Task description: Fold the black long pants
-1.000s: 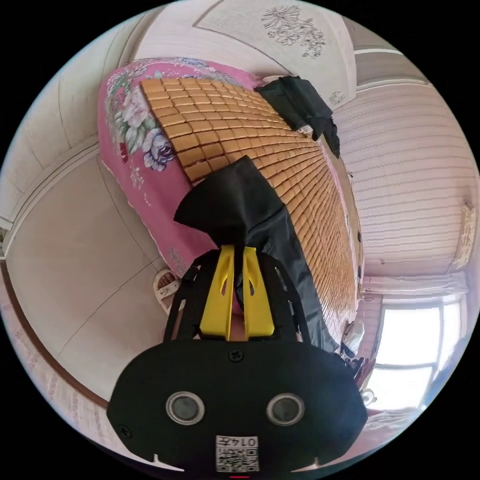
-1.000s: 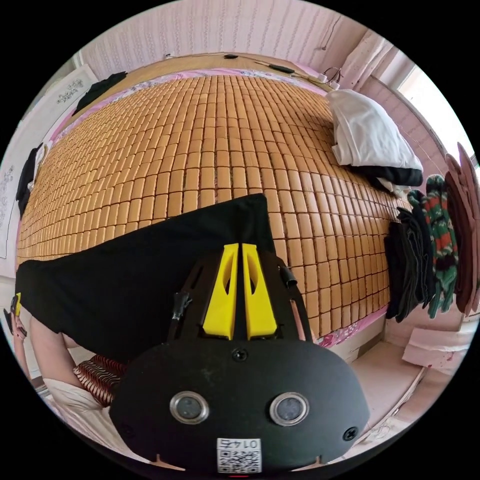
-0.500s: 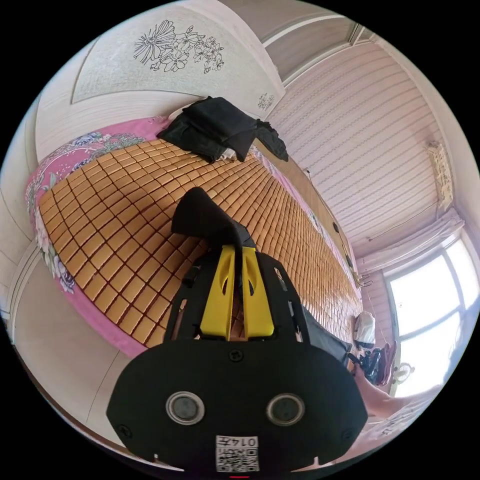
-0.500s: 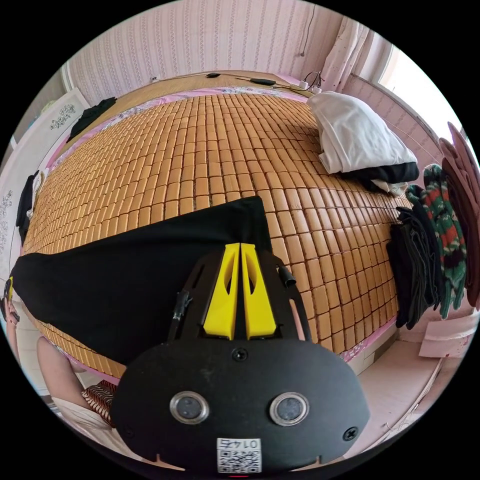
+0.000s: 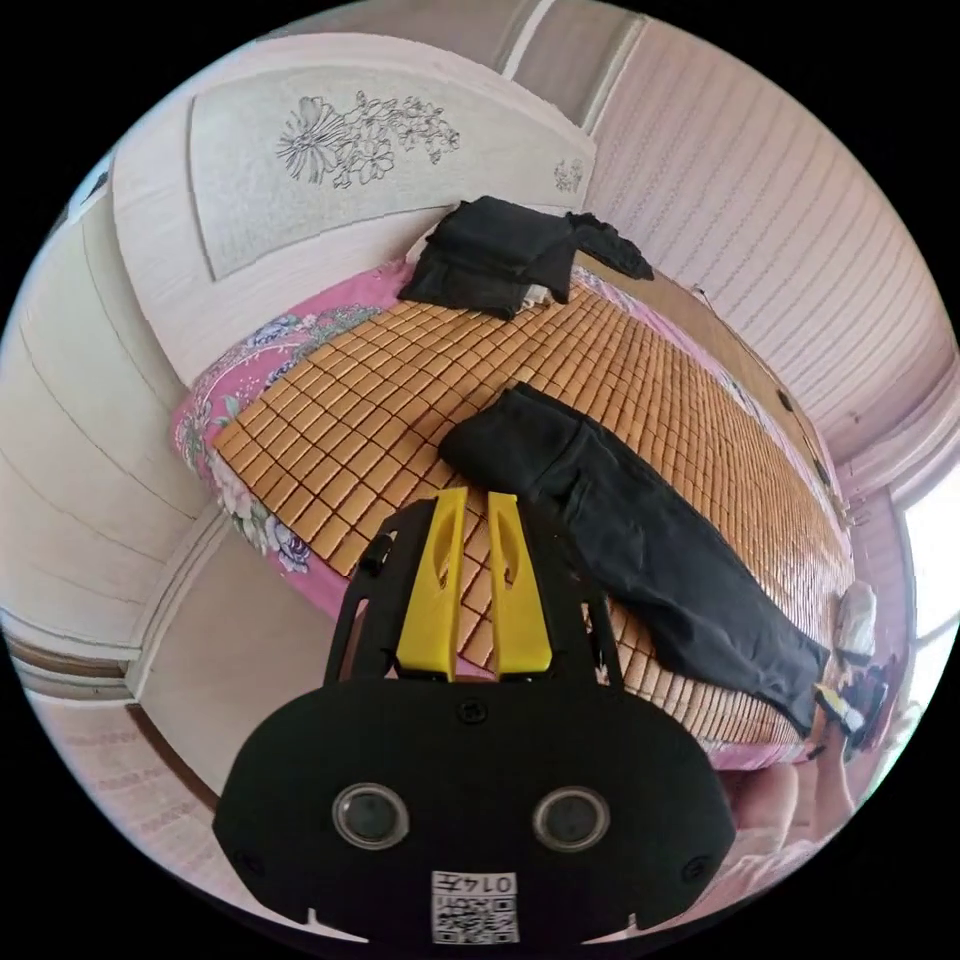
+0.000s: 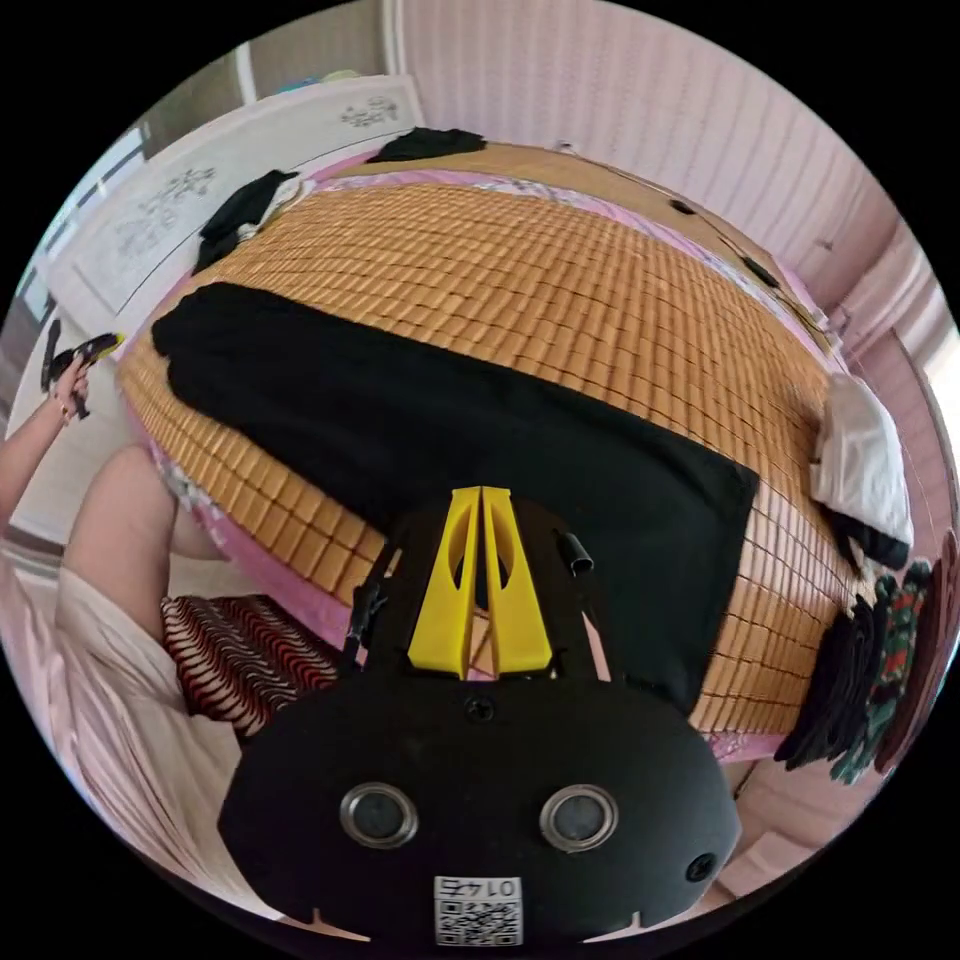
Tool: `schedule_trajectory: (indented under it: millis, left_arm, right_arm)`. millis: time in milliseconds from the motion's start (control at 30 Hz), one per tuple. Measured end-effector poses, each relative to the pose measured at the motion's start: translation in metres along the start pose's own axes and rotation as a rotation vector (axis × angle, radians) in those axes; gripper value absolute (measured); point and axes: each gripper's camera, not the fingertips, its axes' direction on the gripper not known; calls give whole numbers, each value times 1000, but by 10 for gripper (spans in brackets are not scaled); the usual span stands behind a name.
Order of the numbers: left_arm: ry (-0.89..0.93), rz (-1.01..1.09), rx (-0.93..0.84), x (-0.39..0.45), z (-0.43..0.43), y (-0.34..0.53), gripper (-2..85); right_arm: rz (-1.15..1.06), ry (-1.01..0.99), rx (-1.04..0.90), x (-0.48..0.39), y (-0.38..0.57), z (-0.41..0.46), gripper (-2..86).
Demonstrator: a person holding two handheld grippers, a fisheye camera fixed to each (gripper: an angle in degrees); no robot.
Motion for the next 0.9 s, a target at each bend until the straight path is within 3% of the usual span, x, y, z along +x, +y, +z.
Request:
schedule_trajectory:
  millis: [133,300,433,600,667,900]
  left_arm:
    - [135,350,-80,116,-10,15,45]
    - [342,600,-160,248,-3,52,49]
    - [341,726,-218,338,8,72,50]
    - [196,848,-344,396,26,91,31]
    - [216,878,-309,406,17,96,2]
    - [147,950,-268,451,-10,103,-9]
  right_arm:
    - [-145,1,-98,-39,-12,29,-8]
    - [-156,-63,-170,-24,-24,30,-6]
    - [-213,-64,-98,-24,-59,14,-5]
    - [-325,-87,-35,-57,-129,29,-4]
    - [-338,-90,-22,-72,-162,46,-4]
    - [-328,-97,-166,-63,-206,95,-4]
